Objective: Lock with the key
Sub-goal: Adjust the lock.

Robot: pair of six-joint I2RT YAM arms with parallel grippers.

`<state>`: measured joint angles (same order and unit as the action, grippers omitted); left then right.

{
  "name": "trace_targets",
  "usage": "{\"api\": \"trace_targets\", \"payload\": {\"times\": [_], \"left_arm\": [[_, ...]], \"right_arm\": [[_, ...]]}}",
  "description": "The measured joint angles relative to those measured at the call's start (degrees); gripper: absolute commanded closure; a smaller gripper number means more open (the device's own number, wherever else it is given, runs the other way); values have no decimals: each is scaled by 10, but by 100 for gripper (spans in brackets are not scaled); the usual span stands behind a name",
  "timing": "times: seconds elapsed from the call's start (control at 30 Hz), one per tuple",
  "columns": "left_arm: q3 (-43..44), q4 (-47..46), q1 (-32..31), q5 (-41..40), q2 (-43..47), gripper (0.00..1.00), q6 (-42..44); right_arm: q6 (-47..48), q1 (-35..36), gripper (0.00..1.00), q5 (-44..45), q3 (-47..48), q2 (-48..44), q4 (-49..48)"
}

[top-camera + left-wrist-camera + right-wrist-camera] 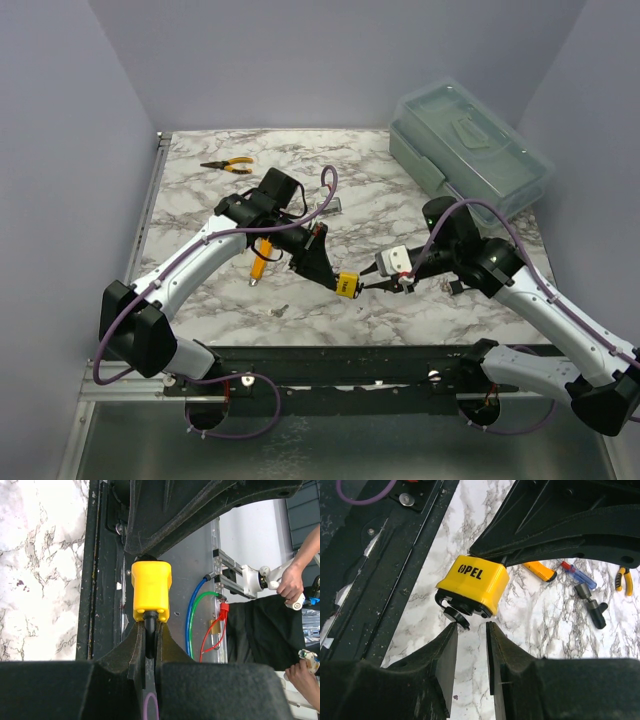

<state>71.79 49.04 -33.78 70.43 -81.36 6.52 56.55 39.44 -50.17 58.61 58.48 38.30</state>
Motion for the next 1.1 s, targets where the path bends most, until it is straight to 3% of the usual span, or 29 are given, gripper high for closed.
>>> {"api": "trace_targets", "payload": {"times": [0.27,0.57,0.97,1.1], "left_arm": [[9,2,0,0,-4,100,1],[9,2,0,0,-4,100,1],[9,4,0,0,-5,100,2],[9,5,0,0,-9,100,2]], "right_arm": [[5,0,64,0,-11,0,0],[5,0,71,0,-22,0,0],[-17,0,97,1,-19,0,4],[-44,0,100,0,-13,0,8]]}}
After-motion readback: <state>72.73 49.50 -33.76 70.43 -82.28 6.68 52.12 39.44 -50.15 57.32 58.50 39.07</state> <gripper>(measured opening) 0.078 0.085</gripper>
